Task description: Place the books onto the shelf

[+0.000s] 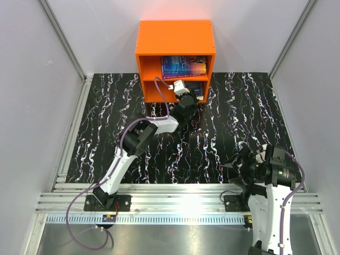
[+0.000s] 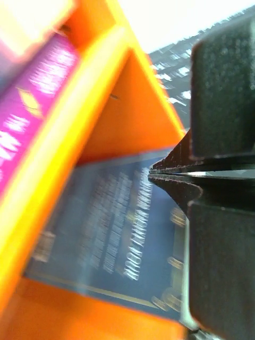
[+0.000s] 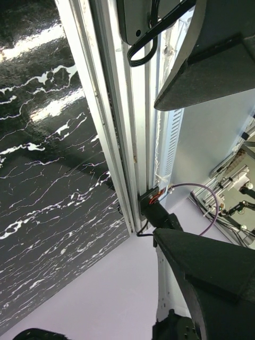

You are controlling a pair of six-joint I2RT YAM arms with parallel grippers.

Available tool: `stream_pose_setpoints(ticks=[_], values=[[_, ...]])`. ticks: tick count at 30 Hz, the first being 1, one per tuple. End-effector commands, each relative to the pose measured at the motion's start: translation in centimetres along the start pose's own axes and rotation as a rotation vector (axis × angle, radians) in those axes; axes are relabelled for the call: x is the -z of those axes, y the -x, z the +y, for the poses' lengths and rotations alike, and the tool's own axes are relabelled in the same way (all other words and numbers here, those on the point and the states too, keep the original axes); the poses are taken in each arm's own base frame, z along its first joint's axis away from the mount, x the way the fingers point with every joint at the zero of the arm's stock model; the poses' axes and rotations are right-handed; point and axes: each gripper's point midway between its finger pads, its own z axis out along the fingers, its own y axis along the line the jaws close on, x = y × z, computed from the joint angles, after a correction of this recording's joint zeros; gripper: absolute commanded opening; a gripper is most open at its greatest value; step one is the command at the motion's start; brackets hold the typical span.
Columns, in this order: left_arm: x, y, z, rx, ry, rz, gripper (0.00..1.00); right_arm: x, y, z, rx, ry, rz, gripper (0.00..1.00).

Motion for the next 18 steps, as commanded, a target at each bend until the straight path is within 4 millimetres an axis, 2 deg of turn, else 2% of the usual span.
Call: stream_pose_setpoints(ticks=[1, 6, 8, 11, 13, 14, 15, 18], values=[[-3.4, 4.2, -1.1, 0.080, -0.055, -0.130, 0.00, 0.4, -3.8, -3.2, -0.130, -0.143, 0.149, 1.00], [-4.0, 3.9, -1.1, 0.047, -0.080, -0.125, 0.00, 0.5, -3.7, -3.0, -0.123, -0.142, 0.150, 1.00], [-3.4, 4.7, -1.8, 0.039, -0.113, -0.121, 0.00, 0.4, -3.7, -3.1, -0.121, -0.145, 0.148, 1.00], [-0.3, 8.8, -3.0, 0.027, -0.150, -0.160, 0.00, 0.2, -3.7, -3.2, -0.125, -0.144, 0.146, 1.00], [2.1, 9.9, -2.0, 0.044, -0.144, -0.161, 0.00, 0.1, -3.7, -3.2, -0.133, -0.138, 0.150, 1.00], [2.6, 9.6, -1.4, 0.055, -0.136, -0.145, 0.00, 0.0, -3.7, -3.2, -0.137, -0.138, 0.148, 1.00], [3.2, 8.5, -0.3, 0.062, -0.121, -0.113, 0.00, 0.0, -3.8, -3.2, -0.143, -0.136, 0.148, 1.00], [3.7, 7.4, 0.5, 0.080, -0.119, -0.081, 0.00, 0.0, -3.7, -3.0, -0.147, -0.124, 0.144, 1.00]])
